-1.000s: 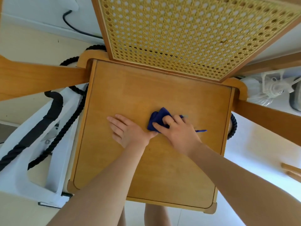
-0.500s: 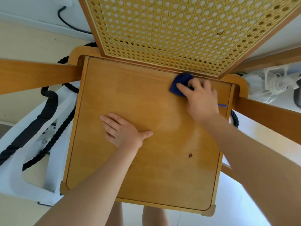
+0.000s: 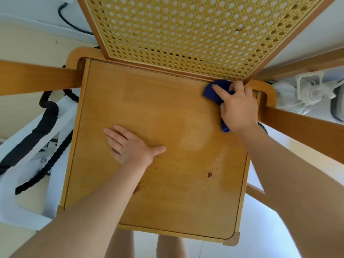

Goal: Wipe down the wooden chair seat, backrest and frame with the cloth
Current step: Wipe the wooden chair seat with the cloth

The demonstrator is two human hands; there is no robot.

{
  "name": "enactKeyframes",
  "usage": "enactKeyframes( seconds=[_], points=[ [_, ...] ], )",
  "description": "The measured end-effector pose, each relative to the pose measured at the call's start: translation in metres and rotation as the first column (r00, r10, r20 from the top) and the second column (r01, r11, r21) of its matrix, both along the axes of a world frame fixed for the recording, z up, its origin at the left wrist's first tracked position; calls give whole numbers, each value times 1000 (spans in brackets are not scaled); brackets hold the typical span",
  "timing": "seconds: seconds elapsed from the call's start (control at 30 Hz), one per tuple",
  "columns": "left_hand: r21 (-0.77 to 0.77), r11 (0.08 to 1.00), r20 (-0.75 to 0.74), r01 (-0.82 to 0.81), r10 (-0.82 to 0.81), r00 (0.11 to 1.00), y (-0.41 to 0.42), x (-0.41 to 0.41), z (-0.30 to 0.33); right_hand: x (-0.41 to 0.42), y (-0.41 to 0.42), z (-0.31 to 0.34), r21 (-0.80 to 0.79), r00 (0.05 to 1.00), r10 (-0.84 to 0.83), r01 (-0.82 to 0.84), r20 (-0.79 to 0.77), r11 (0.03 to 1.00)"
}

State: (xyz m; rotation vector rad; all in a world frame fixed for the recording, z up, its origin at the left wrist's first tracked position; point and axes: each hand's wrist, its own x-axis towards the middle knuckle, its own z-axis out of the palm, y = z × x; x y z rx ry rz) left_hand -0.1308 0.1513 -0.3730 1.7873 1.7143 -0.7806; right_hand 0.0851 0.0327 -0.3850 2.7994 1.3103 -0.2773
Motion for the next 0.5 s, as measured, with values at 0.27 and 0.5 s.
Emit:
enactKeyframes(
  seconds=[0.27,0.5],
  points=[
    [-10,999,13,-49,50,999,-13,14,14,-73,-37,20,-21,932,254,-268,-258,963],
    [-111,990,59,-88,95,994,-41,47,13,-18,-42,6,-12,936,349,-350,-38,937]
  ],
)
